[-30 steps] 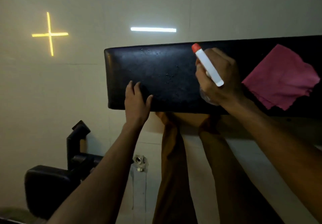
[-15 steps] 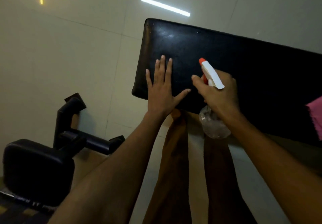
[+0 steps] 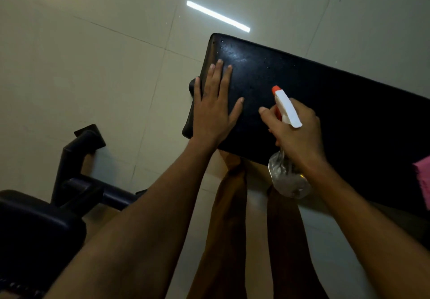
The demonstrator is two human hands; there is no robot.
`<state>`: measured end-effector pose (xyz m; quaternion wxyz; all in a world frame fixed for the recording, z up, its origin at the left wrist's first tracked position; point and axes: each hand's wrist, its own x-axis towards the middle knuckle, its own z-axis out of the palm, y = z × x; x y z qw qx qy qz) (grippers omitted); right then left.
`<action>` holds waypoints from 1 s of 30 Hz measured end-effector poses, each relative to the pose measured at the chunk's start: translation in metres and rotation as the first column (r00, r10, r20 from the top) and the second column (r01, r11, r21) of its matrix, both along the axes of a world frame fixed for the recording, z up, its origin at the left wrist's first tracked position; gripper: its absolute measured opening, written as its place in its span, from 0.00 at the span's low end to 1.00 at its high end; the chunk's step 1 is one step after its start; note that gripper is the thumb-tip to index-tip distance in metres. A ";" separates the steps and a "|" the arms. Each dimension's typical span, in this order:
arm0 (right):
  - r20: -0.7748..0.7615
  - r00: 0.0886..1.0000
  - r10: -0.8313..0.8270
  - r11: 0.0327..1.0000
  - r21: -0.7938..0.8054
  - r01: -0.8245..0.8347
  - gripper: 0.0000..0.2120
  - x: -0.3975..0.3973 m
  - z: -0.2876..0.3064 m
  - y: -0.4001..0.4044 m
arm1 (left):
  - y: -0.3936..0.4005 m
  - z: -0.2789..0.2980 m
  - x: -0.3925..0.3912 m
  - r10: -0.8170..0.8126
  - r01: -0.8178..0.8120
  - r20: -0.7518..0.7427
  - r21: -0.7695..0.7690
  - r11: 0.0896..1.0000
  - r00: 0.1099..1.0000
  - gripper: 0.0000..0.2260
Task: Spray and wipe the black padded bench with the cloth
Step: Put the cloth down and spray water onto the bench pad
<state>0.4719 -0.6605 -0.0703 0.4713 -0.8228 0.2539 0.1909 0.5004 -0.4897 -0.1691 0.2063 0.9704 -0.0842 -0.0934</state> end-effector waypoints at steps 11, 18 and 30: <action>0.024 0.999 0.028 1.000 -0.006 -0.028 0.14 -0.006 -0.005 0.004 | 0.007 -0.009 -0.015 0.069 -0.067 0.032 -0.068 0.995 0.997 0.30; 0.067 0.994 0.088 0.989 0.110 -0.095 0.12 -0.006 -0.003 0.008 | 0.006 -0.007 -0.020 0.200 -0.199 -0.003 -0.126 0.972 0.980 0.29; -0.043 0.979 0.199 0.973 0.124 -0.193 0.13 -0.022 -0.009 0.022 | 0.019 -0.003 -0.051 0.128 -0.130 -0.031 -0.062 0.990 0.991 0.30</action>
